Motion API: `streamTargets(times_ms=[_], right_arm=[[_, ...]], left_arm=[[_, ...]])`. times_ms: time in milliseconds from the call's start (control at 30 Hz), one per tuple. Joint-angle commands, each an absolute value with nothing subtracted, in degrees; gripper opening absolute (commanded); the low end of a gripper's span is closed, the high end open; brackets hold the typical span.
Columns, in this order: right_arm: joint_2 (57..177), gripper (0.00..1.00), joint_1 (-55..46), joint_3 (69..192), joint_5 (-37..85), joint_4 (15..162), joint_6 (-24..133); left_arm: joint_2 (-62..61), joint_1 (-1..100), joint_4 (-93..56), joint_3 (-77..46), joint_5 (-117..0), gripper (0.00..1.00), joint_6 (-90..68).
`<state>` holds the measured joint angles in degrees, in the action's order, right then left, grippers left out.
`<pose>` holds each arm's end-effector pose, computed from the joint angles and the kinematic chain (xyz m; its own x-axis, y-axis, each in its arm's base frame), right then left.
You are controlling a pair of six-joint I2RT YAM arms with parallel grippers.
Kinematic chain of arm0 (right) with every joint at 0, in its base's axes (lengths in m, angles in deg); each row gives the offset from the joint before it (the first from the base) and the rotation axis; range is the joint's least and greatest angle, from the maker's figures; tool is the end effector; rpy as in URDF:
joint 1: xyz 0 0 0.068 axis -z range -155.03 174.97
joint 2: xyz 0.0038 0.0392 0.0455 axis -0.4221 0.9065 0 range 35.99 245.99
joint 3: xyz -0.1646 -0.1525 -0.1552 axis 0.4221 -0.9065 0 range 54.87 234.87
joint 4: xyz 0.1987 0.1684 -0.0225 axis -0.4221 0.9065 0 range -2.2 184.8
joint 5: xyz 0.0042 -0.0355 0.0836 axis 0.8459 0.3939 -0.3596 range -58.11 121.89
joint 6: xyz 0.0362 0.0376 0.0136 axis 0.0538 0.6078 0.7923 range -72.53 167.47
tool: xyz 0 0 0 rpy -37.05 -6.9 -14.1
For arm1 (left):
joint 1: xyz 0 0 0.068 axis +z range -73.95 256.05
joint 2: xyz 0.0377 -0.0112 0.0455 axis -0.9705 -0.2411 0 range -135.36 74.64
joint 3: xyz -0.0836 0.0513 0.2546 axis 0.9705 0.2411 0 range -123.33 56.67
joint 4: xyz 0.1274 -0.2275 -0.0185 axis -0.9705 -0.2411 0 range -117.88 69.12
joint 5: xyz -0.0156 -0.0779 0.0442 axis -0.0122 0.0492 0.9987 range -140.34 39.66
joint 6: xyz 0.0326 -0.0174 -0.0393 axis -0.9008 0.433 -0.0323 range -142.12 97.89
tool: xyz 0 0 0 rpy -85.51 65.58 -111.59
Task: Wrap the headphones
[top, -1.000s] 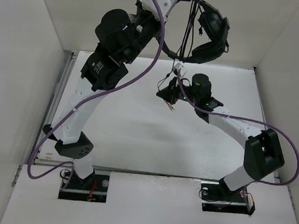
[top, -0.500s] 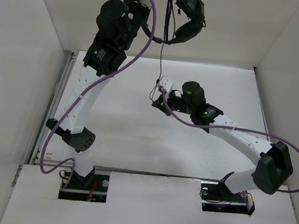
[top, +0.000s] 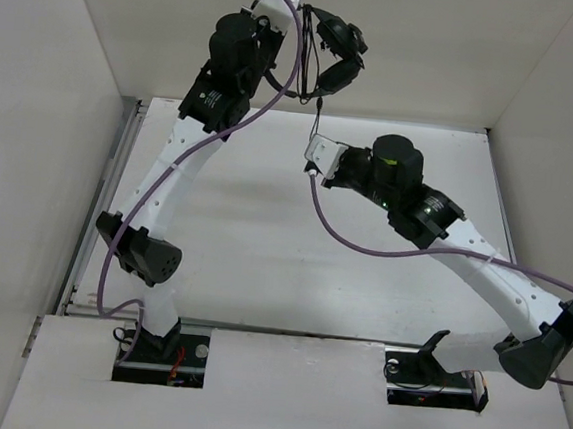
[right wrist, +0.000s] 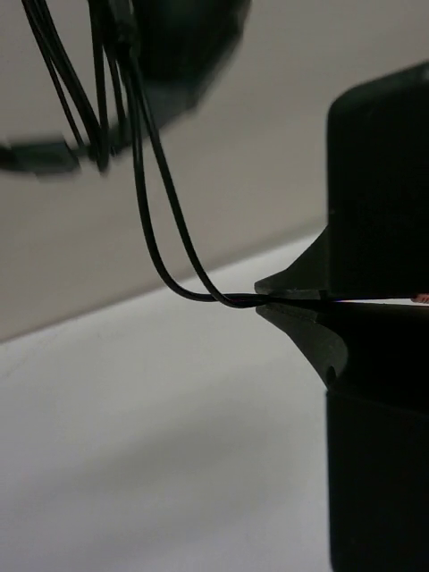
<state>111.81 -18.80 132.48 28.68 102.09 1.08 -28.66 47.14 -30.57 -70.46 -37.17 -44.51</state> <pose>0.2190 0.2125 0.4133 0.4208 -0.5979 -0.6822 -0.6167 0.3630 -0.6985 0.3417 -0.1794 0.5508 0.3033 0.2563 -0.9178 0.1751 0.9318 0.3180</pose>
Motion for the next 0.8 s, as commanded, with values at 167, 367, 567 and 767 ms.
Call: streamTargets(times_ms=[167, 367, 567, 767], right_arm=[[110.88, 0.00, -18.67, 142.32, 41.28, 97.31, -23.17], [113.07, 0.00, -15.69, 145.92, 42.70, 91.68, -30.84], [113.34, 0.00, -8.75, 144.35, 40.68, 89.12, -28.83], [112.55, 0.00, -4.17, 142.50, 36.99, 88.77, -21.36]], left_arm=[[-24.50, 44.02, -23.43, -57.70, -36.54, 0.02, -44.08], [-21.16, 40.59, -24.13, -49.08, -37.07, 0.02, -44.00], [-16.59, 38.04, -25.09, -44.06, -37.95, 0.02, -42.42], [-13.69, 36.90, -27.82, -42.65, -39.44, 0.01, -39.79]])
